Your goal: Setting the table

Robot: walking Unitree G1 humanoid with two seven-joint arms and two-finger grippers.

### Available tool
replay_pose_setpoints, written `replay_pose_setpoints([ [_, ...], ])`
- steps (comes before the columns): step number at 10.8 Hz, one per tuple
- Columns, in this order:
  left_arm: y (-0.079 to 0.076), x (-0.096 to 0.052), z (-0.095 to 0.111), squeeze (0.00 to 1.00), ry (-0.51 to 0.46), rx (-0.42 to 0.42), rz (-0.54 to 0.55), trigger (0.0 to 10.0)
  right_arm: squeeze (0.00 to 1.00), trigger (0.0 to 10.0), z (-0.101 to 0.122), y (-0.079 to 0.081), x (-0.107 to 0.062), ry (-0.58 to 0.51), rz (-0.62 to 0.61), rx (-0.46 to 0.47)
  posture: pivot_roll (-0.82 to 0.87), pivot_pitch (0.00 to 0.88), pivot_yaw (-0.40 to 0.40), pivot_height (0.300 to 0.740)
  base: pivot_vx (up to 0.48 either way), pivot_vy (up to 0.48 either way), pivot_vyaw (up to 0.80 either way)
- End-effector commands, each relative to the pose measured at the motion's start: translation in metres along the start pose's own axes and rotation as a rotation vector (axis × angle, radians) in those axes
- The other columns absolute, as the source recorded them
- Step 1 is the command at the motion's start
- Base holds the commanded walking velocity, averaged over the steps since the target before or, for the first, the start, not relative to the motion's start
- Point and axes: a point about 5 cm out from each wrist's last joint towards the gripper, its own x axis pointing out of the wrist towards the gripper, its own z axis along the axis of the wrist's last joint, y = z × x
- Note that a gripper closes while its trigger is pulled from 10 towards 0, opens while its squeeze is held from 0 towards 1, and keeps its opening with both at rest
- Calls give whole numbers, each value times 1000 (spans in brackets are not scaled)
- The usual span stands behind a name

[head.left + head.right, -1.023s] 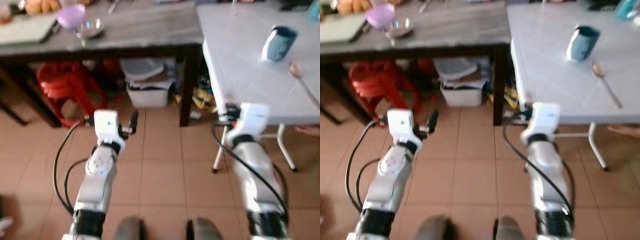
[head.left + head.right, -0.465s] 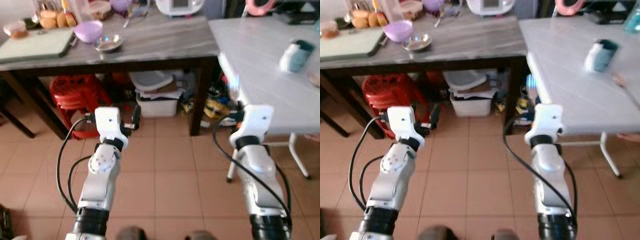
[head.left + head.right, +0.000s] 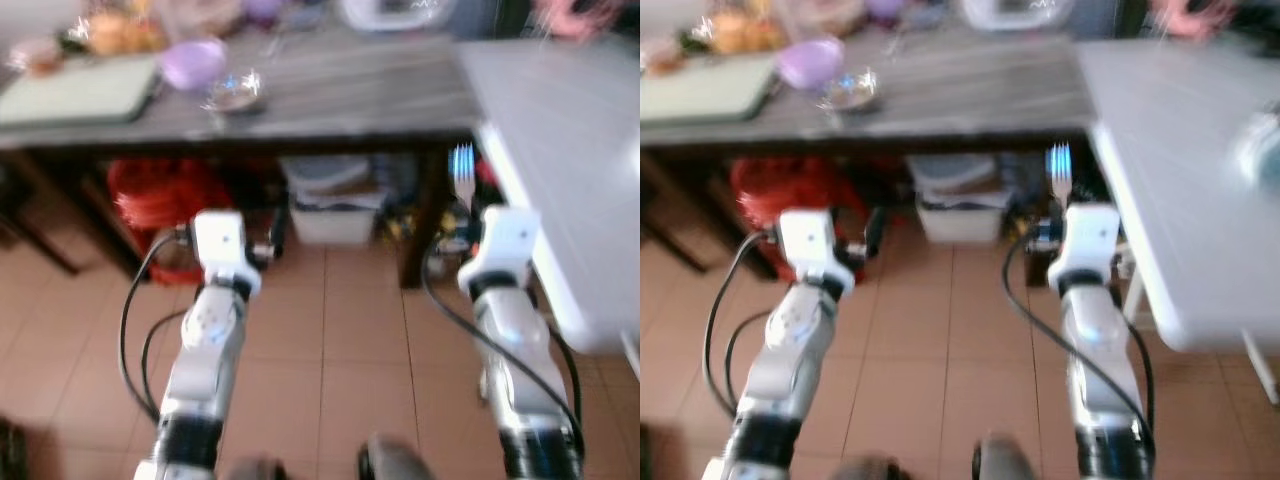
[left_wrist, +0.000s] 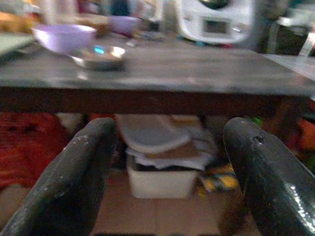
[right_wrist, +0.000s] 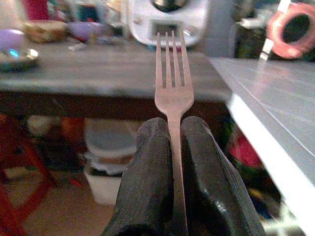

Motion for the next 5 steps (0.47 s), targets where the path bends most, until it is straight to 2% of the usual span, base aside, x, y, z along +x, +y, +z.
replay_pose_setpoints([
  [1, 11, -2, 0, 0, 1, 18, 34, 10000, 0, 10000, 6, 10, 2, -28, 30, 22, -99, 72, 61, 740, 480, 0, 0],
  [5, 7, -1, -1, 0, 7, 9, 22, 10000, 0, 10000, 6, 9, 3, -24, 27, 29, -102, 69, 63, 740, 480, 0, 0],
])
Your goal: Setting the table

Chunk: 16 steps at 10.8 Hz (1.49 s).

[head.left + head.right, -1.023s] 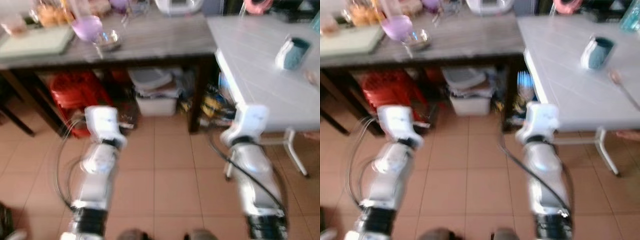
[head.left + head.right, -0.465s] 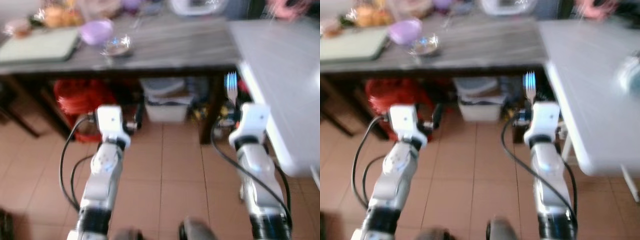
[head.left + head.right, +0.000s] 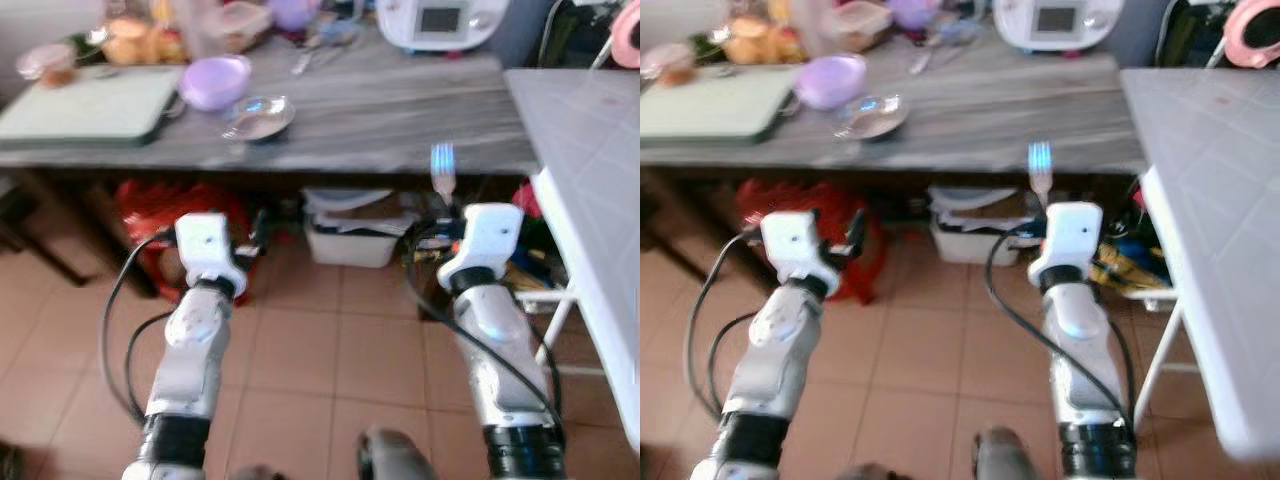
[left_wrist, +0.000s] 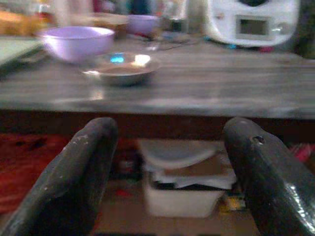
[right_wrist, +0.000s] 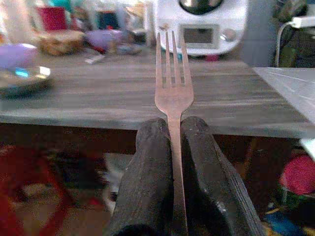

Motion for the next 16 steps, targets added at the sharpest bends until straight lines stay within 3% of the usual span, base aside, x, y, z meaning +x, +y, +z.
replay_pose_setpoints([
  [1, 9, -1, 3, 0, -8, 20, 23, 10000, 0, 10000, 7, 7, 2, -33, 25, 9, -102, 70, 63, 740, 480, 0, 0],
  [5, 10, 1, 3, 0, -9, 13, 28, 10000, 0, 10000, 7, 9, 5, -34, 27, 24, -98, 65, 65, 740, 462, 0, 0],
  [10, 11, 4, 5, 0, -9, -3, 31, 10000, 0, 10000, 7, 11, 6, -36, 23, 37, -93, 67, 72, 740, 353, 313, 0],
  [13, 12, 2, 6, 0, -16, 24, 36, 10000, 0, 10000, 7, 12, 7, -41, 24, 39, -87, 71, 75, 740, 0, 440, 0],
  [16, 12, -1, 7, 0, -25, 22, 47, 10000, 0, 10000, 5, 8, 7, -32, -21, 21, -81, 77, 76, 740, 0, 0, 0],
])
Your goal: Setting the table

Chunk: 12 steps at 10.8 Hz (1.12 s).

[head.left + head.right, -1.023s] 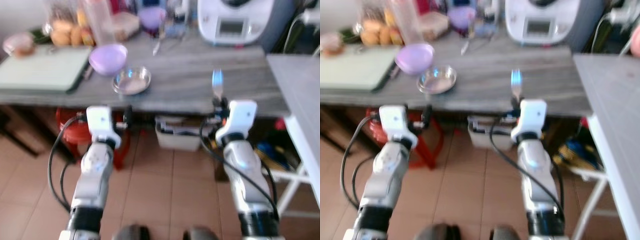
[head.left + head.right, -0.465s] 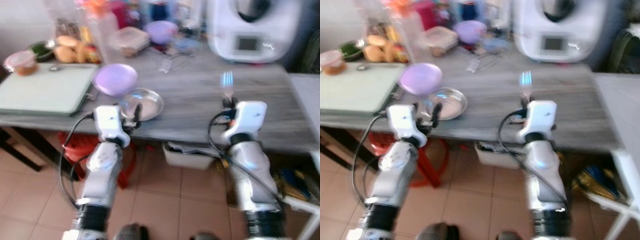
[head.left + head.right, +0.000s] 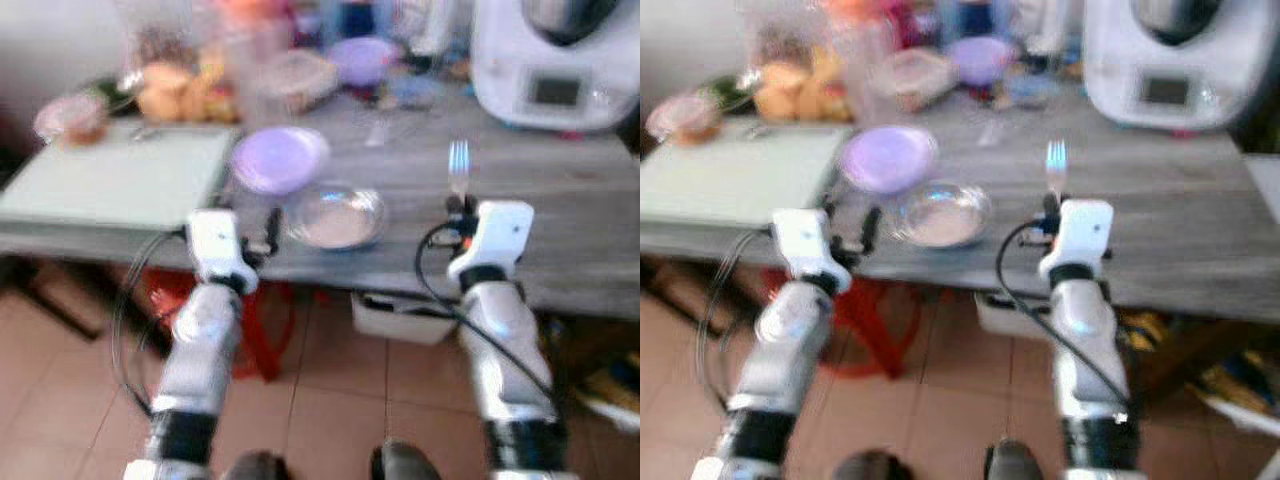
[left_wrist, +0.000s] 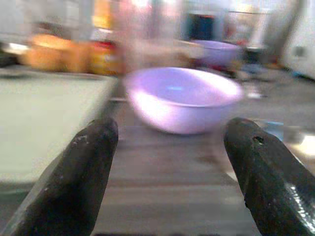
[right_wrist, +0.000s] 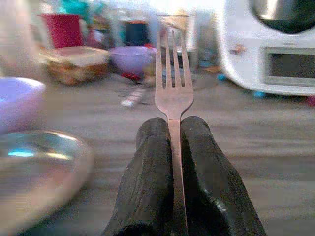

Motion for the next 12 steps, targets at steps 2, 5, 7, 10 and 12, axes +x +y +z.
replay_pose_setpoints([
  [2, -1, -9, -3, 0, 21, 17, -25, 10000, 0, 10000, -2, -13, 2, 20, -63, -13, -78, 87, 76, 740, 0, 0, 0],
  [5, 11, -35, -17, 0, 106, 70, -70, 10000, 0, 10000, 0, -31, 13, 49, -134, -1, -64, 147, 89, 740, 0, 0, 0],
  [7, 12, -45, -15, 0, 124, 78, -78, 10000, 0, 10000, 2, -38, 17, 59, -153, 4, -49, 194, 93, 740, 0, 0, 0],
  [10, 19, -61, -13, 0, 169, 96, -74, 10000, 0, 10000, 2, -38, 31, 105, -141, 87, -11, 256, 93, 740, 0, 0, 0],
  [12, 21, -63, -10, 0, 174, 105, -69, 10000, 0, 10000, 1, -31, 40, 128, -125, 129, 1, 264, 94, 740, 0, 0, 0],
])
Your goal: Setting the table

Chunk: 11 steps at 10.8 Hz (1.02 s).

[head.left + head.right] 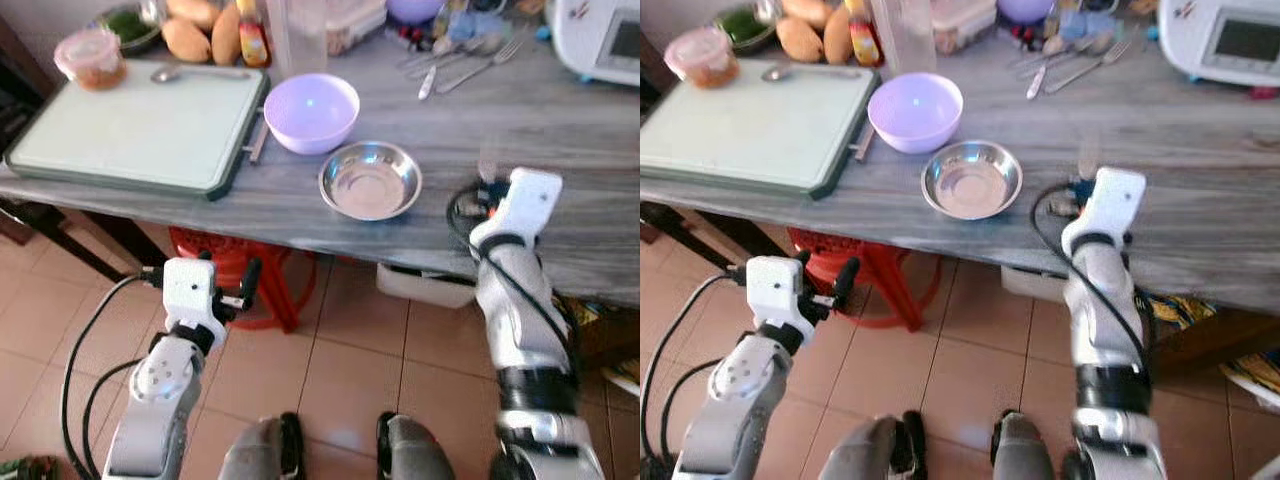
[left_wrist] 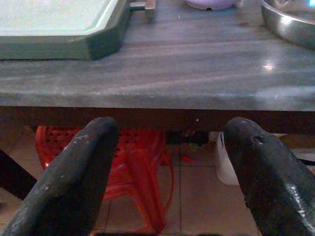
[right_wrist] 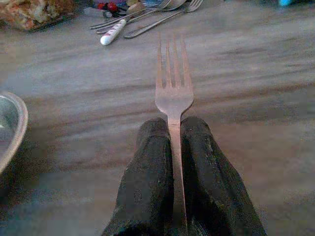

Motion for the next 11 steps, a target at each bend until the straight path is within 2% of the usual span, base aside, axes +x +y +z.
replay_pose_setpoints([
  [1, 3, -4, -1, 0, 21, 9, 1, 10000, 0, 10000, -8, 4, 1, 52, 6, 30, 1, 269, 96, 740, 0, 0, 0],
  [4, 1, -3, 0, 0, 25, 6, -8, 10000, 0, 10000, -17, 21, 2, 122, 50, 74, -4, 271, 91, 740, 0, 0, 0],
  [8, -2, 0, 0, 0, 25, -4, -6, 10000, 0, 10000, -25, 22, 0, 195, 45, 63, -11, 266, 78, 740, 0, 0, 0],
  [11, -4, 0, 0, 0, 23, -8, -10, 10000, 0, 10000, -28, 25, 3, 236, 62, 107, -12, 266, 76, 740, 0, 0, 0],
])
